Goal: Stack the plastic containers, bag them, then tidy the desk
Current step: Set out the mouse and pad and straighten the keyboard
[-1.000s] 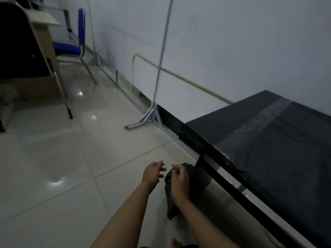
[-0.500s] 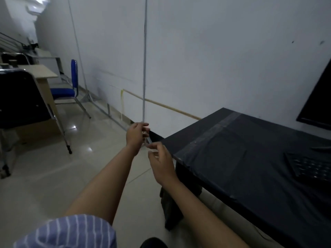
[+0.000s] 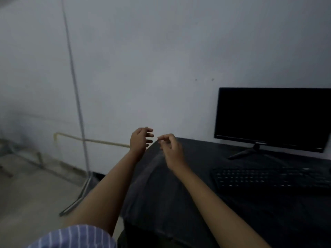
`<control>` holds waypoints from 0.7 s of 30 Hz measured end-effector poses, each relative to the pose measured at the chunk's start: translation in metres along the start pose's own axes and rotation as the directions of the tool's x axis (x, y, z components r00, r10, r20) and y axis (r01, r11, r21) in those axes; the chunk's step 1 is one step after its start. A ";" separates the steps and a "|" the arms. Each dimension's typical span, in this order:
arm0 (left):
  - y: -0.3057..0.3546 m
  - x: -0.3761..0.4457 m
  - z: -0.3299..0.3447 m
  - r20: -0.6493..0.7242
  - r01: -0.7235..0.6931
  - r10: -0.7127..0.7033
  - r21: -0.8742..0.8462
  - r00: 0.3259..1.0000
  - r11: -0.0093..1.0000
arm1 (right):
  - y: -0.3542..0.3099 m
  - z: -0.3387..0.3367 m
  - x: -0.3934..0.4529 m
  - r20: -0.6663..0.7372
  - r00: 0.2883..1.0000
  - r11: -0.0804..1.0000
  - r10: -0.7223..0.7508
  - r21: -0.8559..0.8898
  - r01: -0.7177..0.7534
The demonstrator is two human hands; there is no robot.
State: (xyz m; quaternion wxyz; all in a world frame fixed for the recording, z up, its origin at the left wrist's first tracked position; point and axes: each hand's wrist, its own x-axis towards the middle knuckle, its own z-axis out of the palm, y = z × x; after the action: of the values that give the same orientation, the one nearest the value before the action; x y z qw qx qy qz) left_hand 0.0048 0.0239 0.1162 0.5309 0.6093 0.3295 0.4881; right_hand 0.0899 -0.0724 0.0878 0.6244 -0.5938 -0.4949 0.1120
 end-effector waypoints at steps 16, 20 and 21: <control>0.018 -0.156 0.288 0.419 0.093 -0.011 -0.176 0.908 0.980 | 0.015 -0.324 -0.094 -0.289 0.950 0.917 0.117 -0.336 -0.215; 0.015 -0.189 0.330 0.473 0.098 -0.012 -0.158 0.881 0.983 | 0.029 -0.385 -0.118 -0.306 0.938 0.900 0.162 -0.345 -0.267; 0.013 -0.196 0.342 0.487 0.091 -0.010 -0.143 0.874 0.985 | 0.034 -0.400 -0.124 -0.329 0.929 0.899 0.170 -0.335 -0.283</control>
State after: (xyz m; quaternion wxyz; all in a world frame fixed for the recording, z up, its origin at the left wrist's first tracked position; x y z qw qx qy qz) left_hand 0.2657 -0.2708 0.0950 0.6566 0.6581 0.1615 0.3313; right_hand 0.3454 -0.4060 0.0772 0.5472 -0.7664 -0.3364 -0.0010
